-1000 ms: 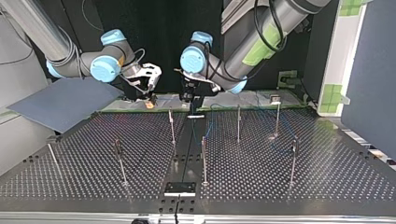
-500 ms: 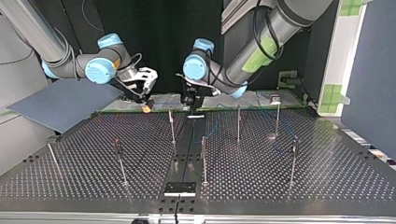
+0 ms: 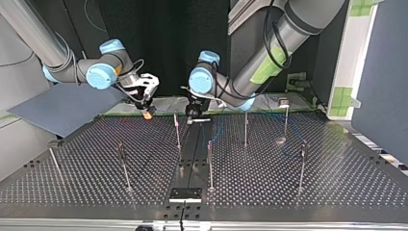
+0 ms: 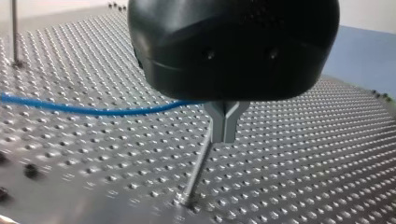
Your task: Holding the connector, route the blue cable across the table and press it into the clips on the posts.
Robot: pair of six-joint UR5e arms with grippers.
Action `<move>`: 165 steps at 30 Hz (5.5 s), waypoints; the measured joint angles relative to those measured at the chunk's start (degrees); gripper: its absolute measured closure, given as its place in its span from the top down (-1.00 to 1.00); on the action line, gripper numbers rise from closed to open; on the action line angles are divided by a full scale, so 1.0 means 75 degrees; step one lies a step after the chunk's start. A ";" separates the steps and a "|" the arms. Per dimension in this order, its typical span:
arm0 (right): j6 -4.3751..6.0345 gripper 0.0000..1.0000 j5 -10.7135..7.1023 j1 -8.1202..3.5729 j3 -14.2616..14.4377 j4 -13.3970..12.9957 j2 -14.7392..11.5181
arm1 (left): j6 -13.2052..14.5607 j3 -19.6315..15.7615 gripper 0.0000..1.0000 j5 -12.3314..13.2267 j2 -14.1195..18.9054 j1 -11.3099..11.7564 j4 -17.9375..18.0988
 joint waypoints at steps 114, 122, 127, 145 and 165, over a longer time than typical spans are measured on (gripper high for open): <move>0.0298 -1.00 -0.0563 -0.1010 -0.0299 0.0133 -0.0298 | -0.0760 0.3171 1.00 -0.2348 -0.1337 -0.1841 -0.1654; 0.0304 -1.00 -0.0566 -0.1010 -0.0297 0.0133 -0.0298 | -0.0763 0.3536 1.00 -0.2266 -0.1618 -0.1810 -0.1750; 0.0309 -1.00 -0.0574 -0.1019 -0.0297 0.0127 -0.0298 | -0.0765 0.3561 1.00 -0.2284 -0.1814 -0.1791 -0.1803; 0.0296 -1.00 -0.0762 -0.1069 -0.0414 0.0175 -0.0345 | -0.0808 0.3769 -1.00 -0.2244 -0.1779 -0.1818 -0.2042; 0.0634 -1.00 -0.0778 -0.1165 -0.0972 0.0710 -0.1516 | -0.0818 0.3813 -1.00 -0.2578 -0.0734 -0.1961 -0.2745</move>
